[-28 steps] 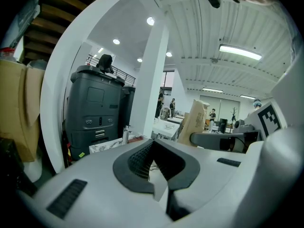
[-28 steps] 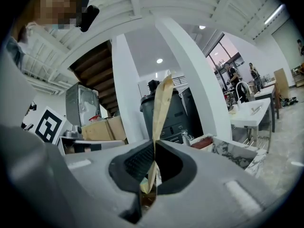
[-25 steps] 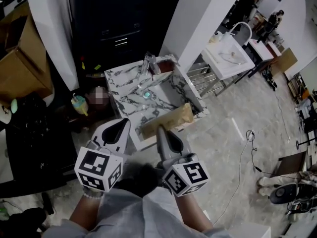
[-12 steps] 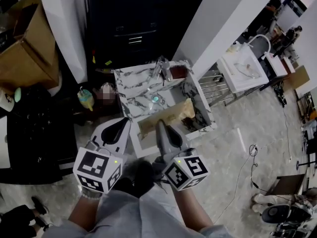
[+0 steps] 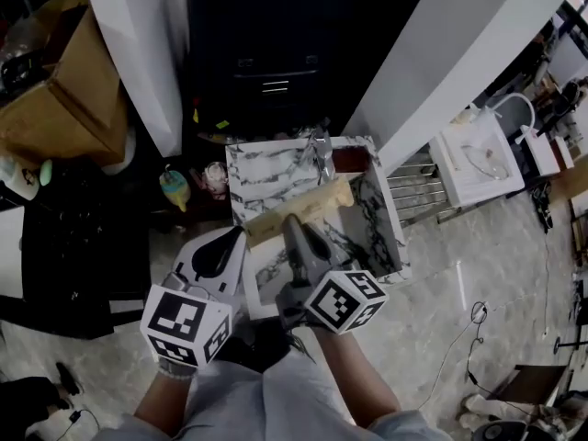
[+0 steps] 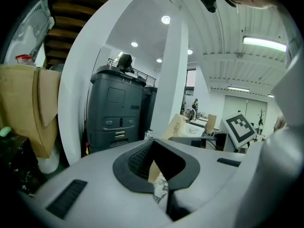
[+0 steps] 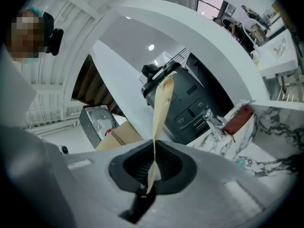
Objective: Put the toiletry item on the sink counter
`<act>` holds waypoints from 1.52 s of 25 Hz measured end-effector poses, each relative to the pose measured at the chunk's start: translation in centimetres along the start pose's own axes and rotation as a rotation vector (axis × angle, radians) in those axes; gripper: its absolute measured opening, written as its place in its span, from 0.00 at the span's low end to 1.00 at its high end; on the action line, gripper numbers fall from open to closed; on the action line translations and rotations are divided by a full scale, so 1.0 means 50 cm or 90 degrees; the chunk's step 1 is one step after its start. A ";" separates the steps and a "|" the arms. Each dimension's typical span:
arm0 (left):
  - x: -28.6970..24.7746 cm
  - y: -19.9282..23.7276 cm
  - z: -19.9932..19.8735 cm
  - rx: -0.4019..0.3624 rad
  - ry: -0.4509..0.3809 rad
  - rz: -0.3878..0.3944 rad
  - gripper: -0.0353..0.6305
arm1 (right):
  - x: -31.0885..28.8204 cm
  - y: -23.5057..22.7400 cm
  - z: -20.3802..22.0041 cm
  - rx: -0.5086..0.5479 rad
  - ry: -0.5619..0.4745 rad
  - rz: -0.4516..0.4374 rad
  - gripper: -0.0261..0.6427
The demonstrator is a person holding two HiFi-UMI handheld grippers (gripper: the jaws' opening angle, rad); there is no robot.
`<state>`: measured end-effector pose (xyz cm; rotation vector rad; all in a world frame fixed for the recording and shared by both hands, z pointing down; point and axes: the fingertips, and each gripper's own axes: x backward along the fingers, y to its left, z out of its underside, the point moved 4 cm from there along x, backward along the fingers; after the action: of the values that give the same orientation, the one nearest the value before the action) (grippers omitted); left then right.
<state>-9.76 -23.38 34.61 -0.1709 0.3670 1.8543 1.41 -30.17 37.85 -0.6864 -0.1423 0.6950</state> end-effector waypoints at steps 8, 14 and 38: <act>-0.043 0.025 -0.013 0.012 0.009 -0.075 0.06 | -0.129 -0.056 0.006 -0.068 0.062 -0.059 0.04; -0.076 0.030 -0.020 0.021 0.020 -0.116 0.06 | -0.199 -0.109 0.019 -0.138 0.098 -0.074 0.04; -0.149 0.036 0.002 0.015 0.050 -0.176 0.06 | -0.357 -0.314 0.158 -0.390 0.118 0.012 0.04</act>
<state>-9.16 -30.57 37.22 -0.2663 0.3987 1.5729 -6.47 -46.01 55.58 -1.3366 -0.1794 0.6014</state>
